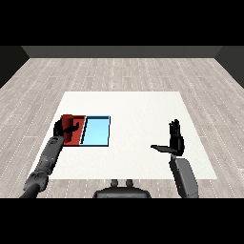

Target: Pick the red can and put it in the red box

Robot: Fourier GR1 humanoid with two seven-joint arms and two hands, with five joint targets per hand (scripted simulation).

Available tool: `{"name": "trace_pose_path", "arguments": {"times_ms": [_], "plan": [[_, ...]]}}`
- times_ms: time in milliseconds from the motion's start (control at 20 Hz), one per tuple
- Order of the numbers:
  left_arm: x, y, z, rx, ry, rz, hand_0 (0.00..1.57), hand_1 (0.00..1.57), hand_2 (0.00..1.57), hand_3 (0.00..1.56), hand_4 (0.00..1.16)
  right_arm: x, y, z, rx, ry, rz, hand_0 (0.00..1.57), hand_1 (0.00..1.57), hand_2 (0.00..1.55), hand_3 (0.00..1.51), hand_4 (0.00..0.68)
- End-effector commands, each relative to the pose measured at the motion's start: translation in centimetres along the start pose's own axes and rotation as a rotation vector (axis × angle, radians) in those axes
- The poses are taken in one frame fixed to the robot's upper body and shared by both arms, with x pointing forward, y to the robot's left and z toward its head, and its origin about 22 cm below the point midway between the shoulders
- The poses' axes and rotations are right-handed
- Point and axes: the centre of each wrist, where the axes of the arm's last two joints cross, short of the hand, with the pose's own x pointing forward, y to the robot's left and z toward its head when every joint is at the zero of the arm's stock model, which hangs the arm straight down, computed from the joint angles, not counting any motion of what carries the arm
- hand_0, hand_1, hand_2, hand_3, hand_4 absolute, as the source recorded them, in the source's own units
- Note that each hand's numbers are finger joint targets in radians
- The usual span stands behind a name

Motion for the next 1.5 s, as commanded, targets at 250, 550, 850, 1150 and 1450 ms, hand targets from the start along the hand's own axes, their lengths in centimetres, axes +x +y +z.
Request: {"name": "trace_pose_path", "arguments": {"times_ms": [250,550,850,1150,1450], "plan": [[-4.4,0.1,0.4,0.006,0.266,-0.164,0.64,0.64,0.67,0.14,0.68,0.2,1.4,0.2,0.015,-0.054,0.002,0.0,0.0,0.0,0.0,0.0],[-2.7,0.2,-0.7,-0.091,0.298,-0.118,0.71,0.71,0.7,0.0,0.51,0.3,1.7,-0.9,0.013,-0.082,-0.001,0.0,0.0,0.0,0.0,0.0],[-3.7,1.4,-0.6,-0.175,0.345,-0.332,0.0,0.0,0.0,0.0,0.0,1.0,1.0,-0.6,0.035,-0.116,-0.029,0.0,0.0,0.0,0.0,0.0],[-2.7,0.1,-0.7,-0.105,0.391,-0.255,0.0,0.0,0.0,0.0,0.0,0.8,1.3,1.1,0.037,-0.12,-0.032,0.0,0.0,0.0,0.0,0.0],[-1.4,0.7,-1.3,0.121,0.039,0.203,0.0,0.0,0.0,0.0,0.0,1.2,0.0,1.2,0.052,-0.129,-0.029,0.0,0.0,0.0,0.0,0.0]]}}
